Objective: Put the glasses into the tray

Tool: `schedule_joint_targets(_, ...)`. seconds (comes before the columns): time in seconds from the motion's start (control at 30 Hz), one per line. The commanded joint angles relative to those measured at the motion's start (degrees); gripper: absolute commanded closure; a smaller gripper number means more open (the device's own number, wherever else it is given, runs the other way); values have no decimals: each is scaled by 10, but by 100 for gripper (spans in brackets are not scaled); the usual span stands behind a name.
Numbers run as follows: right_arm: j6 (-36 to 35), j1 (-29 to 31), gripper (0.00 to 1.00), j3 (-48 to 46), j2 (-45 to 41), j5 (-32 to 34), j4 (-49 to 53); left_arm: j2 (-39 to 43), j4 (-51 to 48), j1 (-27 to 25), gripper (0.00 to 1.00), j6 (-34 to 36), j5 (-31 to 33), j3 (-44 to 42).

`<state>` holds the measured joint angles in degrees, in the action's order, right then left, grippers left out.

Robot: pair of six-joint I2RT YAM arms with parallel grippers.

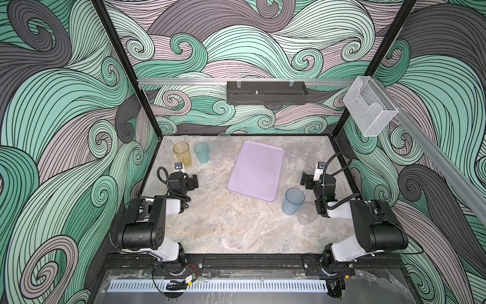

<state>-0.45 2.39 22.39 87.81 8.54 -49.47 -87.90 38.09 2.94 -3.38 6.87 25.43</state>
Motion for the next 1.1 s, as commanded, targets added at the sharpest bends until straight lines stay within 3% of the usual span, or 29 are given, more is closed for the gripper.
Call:
schedule_joint_targets(0.0,-2,-2,1,4,4,-11,1,7,-2,14,1,-1,-34,15)
schedule_joint_targets(0.13,-4,-2,1,2,2,-11,-5,7,1,17,1,5,-49,12)
schedule_joint_targets(0.23,-25,11,1,17,-27,-24,46,15,7,15,1,11,-59,7)
schedule_joint_targets(0.43,-25,29,1,7,-86,16,83,59,31,1,1,17,-30,-28)
schedule_joint_targets(0.6,-7,49,1,30,-140,79,168,127,-44,-28,1,22,8,-20)
schedule_joint_targets(0.73,54,57,1,68,-178,113,269,160,-75,-50,1,15,39,-22)
schedule_joint_targets(0.97,175,71,1,212,-224,152,566,261,-136,-103,1,-16,102,-12)
schedule_joint_targets(1.07,226,75,1,228,-248,107,593,293,-174,-126,1,-23,133,10)
